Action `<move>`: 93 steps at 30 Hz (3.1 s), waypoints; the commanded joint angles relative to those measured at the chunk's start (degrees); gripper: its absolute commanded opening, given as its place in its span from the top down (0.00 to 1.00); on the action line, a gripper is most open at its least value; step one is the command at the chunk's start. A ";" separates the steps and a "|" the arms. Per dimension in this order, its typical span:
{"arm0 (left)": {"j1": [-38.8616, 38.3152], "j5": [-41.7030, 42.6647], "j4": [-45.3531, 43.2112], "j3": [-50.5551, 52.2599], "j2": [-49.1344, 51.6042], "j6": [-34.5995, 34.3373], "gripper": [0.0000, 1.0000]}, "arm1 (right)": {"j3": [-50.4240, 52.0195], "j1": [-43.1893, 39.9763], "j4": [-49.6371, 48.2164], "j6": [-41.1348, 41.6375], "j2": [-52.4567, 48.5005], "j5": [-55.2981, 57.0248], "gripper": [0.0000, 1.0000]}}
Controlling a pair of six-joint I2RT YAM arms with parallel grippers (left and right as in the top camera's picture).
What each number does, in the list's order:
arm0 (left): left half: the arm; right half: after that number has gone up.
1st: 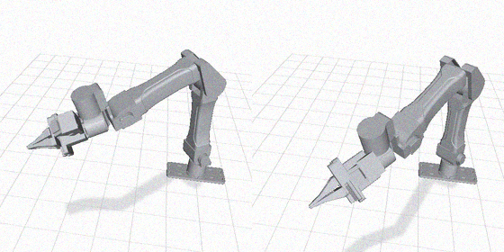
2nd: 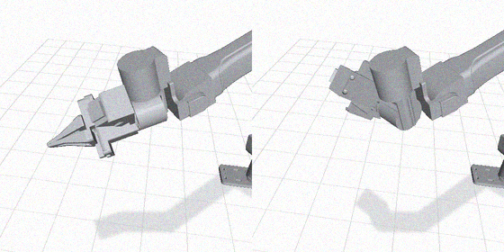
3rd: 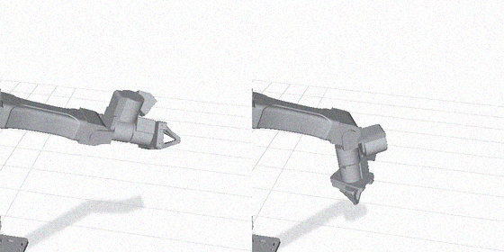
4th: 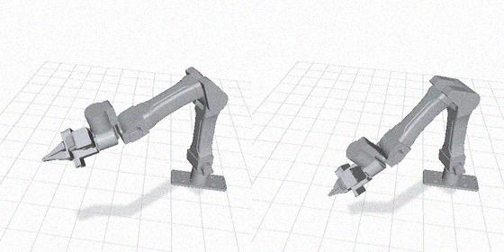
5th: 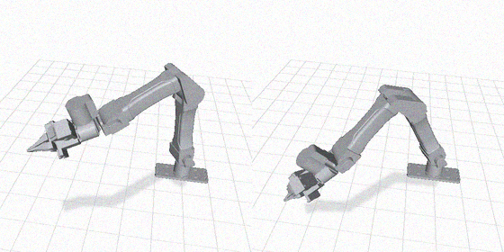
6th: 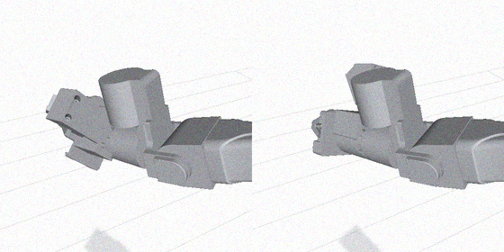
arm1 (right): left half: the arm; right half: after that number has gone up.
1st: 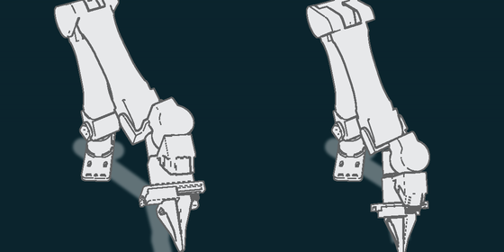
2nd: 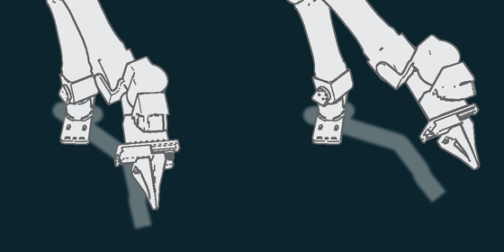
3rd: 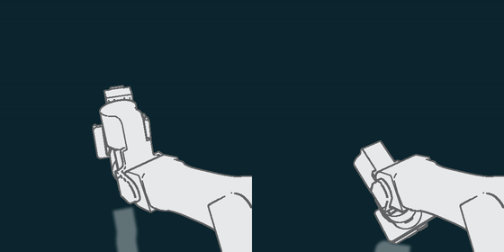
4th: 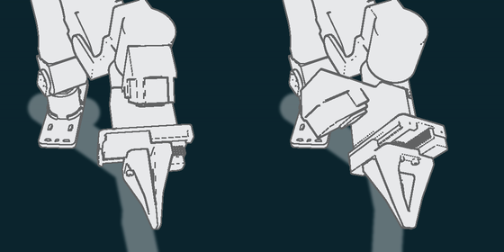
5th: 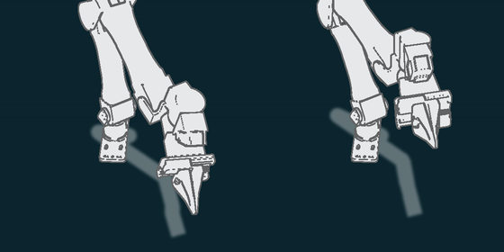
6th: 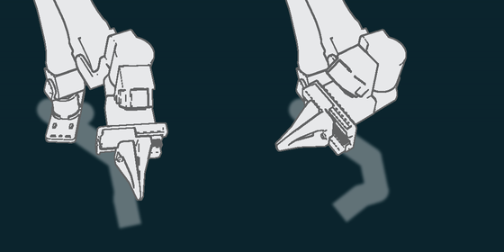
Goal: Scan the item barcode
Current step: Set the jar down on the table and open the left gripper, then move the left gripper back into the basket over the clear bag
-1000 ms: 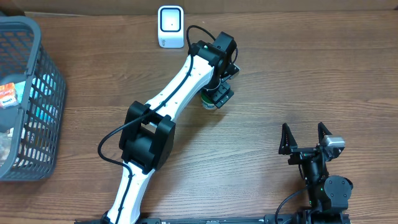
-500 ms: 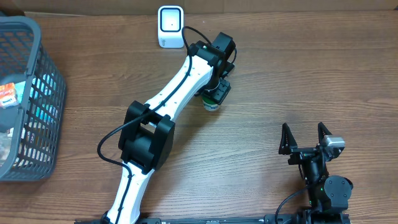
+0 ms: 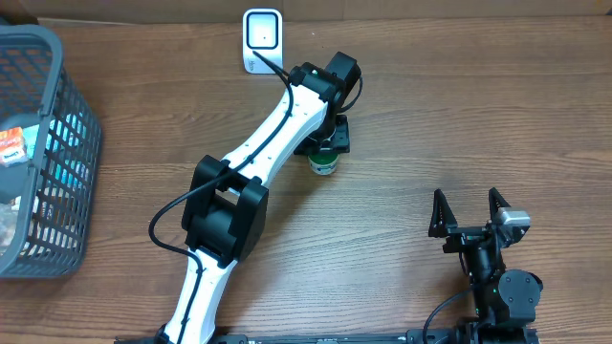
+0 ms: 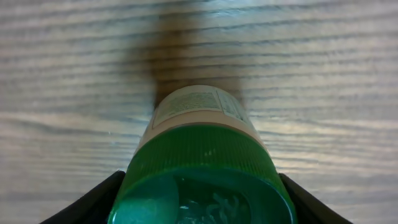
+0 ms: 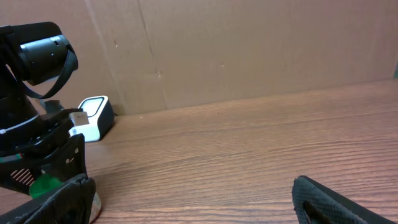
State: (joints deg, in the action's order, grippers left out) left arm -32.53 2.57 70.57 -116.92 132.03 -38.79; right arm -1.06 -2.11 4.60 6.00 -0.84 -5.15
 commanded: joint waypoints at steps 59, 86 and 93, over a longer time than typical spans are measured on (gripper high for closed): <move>70.20 -7.43 25.27 -31.89 -22.56 6.99 0.06 | 0.61 0.22 -0.24 -0.09 0.61 -0.09 0.00; 78.66 -12.17 1.51 2.99 -9.51 5.79 0.08 | 0.61 0.22 -0.24 -0.09 0.61 -0.09 0.00; 78.60 -12.39 -9.64 13.25 -9.51 6.69 0.07 | 0.61 0.22 -0.24 -0.09 0.61 -0.07 0.00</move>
State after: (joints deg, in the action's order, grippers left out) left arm 45.89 -8.91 63.44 -107.28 122.30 -33.08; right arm -1.06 -2.11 4.60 6.00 -0.84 -5.15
